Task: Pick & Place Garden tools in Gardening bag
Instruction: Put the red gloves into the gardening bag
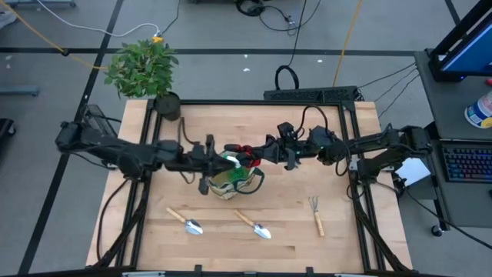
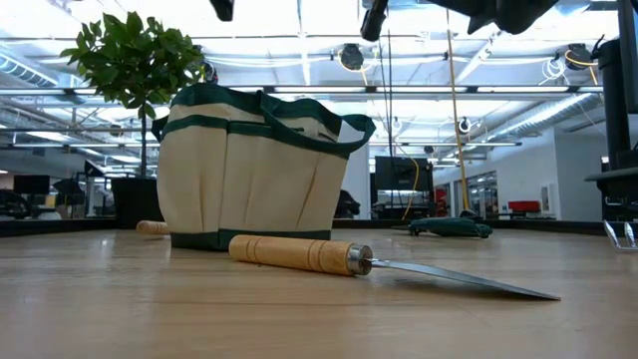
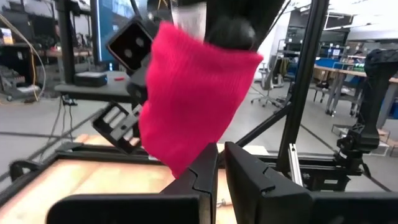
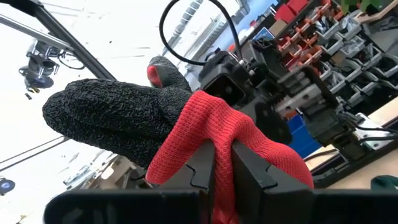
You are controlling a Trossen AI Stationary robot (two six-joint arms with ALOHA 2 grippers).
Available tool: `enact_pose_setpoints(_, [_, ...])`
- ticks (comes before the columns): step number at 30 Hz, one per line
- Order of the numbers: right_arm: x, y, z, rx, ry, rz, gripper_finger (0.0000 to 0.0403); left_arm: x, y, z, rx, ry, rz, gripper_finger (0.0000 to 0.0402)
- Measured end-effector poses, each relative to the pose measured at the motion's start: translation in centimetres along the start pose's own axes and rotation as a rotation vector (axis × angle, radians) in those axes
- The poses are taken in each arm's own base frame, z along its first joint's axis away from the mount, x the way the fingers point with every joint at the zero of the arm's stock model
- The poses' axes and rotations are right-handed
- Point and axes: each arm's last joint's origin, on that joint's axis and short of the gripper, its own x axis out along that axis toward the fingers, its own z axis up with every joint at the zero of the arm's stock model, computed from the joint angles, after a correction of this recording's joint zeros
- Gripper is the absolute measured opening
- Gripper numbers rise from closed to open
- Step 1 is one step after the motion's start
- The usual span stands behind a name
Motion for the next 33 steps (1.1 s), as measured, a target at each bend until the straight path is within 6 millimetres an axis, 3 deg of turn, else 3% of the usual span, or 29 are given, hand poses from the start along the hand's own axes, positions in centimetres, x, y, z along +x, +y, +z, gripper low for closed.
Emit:
enact_pose_setpoints(7, [0.0, 0.2, -0.2, 0.002, 0.022, 0.018, 0.0021, 2.2, -0.2, -0.7, -0.024, 0.04, 0.004, 0.0073])
enact_pose_setpoints(18, [0.0, 0.2, -0.3, 0.019, 0.046, 0.031, 0.0021, 2.2, -0.2, -0.9, 0.036, 0.06, 0.004, 0.0179])
enact_pose_setpoints(33, [0.2, 0.3, -1.1, 0.03, 0.067, -0.01, 0.0021, 2.2, 0.3, -0.9, 0.094, 0.058, 0.141, 0.0226])
